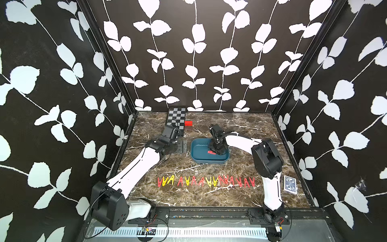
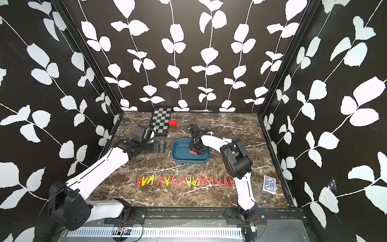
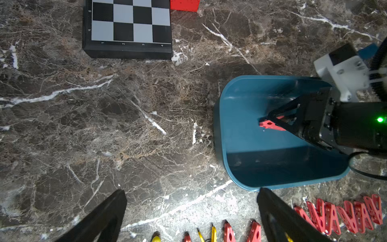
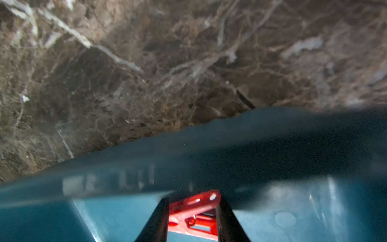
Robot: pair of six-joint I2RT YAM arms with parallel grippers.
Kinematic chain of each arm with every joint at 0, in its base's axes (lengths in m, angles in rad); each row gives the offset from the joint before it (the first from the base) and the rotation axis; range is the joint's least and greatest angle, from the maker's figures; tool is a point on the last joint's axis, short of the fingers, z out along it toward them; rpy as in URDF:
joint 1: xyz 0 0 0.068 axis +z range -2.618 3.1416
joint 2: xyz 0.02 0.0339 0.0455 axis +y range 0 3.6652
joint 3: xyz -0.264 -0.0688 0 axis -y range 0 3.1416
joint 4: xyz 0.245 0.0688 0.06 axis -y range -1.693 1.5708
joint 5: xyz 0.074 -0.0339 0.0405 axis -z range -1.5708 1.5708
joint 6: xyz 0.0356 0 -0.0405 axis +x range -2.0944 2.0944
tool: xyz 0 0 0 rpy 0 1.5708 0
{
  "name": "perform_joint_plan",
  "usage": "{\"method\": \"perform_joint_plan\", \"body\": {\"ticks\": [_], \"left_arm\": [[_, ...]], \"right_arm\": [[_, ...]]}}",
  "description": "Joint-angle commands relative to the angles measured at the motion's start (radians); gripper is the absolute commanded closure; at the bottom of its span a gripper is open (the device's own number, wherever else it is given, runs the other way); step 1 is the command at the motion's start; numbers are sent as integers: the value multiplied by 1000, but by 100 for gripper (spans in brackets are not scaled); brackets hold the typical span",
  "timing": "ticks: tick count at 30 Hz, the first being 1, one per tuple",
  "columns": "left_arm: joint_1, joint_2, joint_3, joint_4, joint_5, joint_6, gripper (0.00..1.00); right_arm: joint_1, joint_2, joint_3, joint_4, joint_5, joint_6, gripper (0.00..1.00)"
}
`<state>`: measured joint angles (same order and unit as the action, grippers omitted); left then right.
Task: Take the clothespins out of the storage box
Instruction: Pick up the clothespin from the storage box.
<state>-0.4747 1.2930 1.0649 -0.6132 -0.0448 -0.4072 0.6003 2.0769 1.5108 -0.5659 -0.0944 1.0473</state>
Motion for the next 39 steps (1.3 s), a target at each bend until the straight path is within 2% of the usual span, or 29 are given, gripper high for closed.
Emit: {"method": "perform_joint_plan", "body": {"ticks": [1,8,10,14,23,31,39], "left_arm": [[3,-31,-10,10,-5,-1,1],[4,-26,-18,15,2,-1,1],[4,-29,-19,15,2,-1,1],[4,-36,-25,15,-2,-1,1],[4,-44,-31,27,2,-8,1],[4,-47,-29,50,36,-3,1],[3,-16,-16,95,111,-12,1]], "right_arm": [[1,24,37,-21,8,23,66],[-13,52,65,-38,19,1,70],[-12,64,86,-52,18,-13,76],[-12,82,117,-91,15,-37,81],[-13,91,155,-143,12,-78,100],[-12,1,182,-195,64,-132,100],[-28,-171,110,-246,112,-221,100]]}}
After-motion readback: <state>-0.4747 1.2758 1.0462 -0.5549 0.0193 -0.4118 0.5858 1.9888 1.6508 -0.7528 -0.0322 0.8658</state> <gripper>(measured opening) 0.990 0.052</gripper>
